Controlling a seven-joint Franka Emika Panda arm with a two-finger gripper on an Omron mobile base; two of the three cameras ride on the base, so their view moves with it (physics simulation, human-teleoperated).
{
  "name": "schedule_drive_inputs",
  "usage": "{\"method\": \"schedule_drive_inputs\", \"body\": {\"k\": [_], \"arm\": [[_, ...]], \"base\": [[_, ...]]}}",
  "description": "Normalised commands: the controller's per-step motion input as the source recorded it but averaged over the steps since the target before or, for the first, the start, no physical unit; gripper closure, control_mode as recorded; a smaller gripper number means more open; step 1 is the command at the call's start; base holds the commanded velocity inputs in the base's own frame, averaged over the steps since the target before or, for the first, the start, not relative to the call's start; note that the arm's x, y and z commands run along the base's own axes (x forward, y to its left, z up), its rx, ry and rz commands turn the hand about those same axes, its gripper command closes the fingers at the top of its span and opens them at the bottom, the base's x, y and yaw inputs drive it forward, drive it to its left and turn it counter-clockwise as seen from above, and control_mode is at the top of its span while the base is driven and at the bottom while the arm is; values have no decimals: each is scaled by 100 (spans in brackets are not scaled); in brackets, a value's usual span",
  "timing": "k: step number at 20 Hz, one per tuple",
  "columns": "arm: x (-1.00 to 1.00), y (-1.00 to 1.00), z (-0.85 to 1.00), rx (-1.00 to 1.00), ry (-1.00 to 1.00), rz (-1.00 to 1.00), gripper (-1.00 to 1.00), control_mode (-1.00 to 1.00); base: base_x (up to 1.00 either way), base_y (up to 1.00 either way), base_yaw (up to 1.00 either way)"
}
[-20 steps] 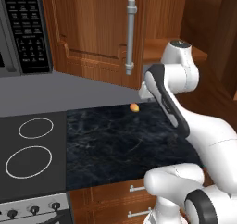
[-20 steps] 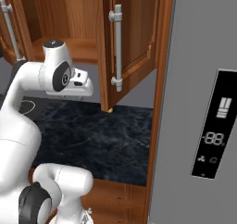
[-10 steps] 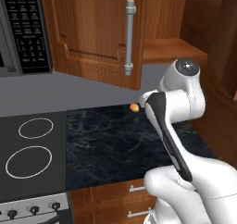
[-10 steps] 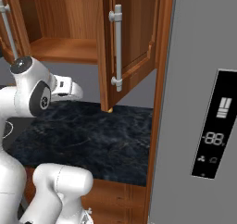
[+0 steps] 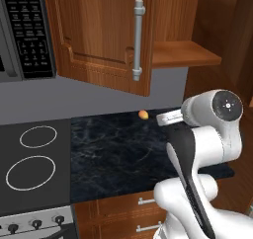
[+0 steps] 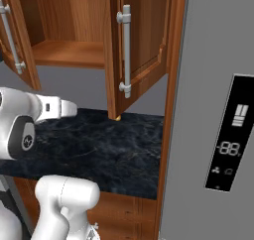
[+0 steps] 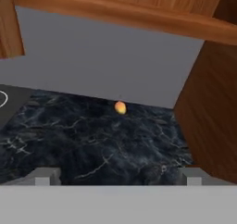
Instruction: Close all open cabinet doors.
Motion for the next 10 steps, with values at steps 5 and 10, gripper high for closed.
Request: {"method": "schedule_drive_inputs", "body": {"k": [5, 10], "arm": [[-73, 17, 51, 0, -38, -6, -100, -100], [-64, 29, 44, 3, -35, -9, -100, -100]], "base": [[0, 0, 0], [0, 0, 0]]}}
